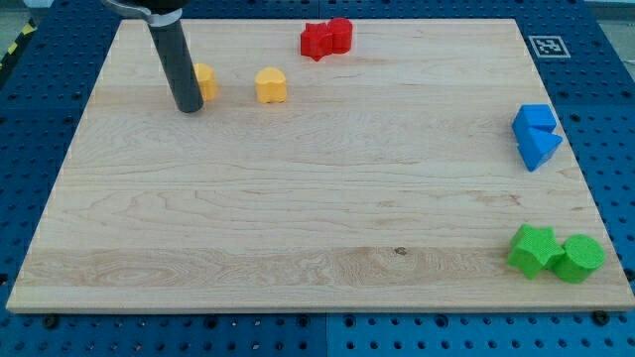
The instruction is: Move the hexagon towards the top left of the board
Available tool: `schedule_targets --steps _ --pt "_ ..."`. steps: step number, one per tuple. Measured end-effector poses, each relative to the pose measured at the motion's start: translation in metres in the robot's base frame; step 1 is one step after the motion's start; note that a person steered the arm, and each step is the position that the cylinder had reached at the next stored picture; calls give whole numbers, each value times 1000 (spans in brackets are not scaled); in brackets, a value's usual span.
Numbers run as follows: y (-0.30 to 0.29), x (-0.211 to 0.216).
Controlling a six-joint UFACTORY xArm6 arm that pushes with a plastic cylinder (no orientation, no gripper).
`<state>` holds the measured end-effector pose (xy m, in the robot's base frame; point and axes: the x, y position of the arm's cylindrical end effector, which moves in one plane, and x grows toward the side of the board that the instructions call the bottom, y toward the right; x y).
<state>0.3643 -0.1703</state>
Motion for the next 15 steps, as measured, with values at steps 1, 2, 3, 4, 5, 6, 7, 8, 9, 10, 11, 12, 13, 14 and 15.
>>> schedule_targets --steps 1,2,3,4,5,6,7,8,9,10,11,12,13,14,15 --pt "-7 -18" --pt "1 -21" --pt "8 7" --pt "34 -5" --pt "23 -33" --pt "20 -50" --pt "16 -64" --pt "40 -66" --pt "35 -74" --pt "-6 -84" --pt "-20 -89" --pt "-16 -87" --pt "-13 -49" --pt "5 -14" --pt "29 12"
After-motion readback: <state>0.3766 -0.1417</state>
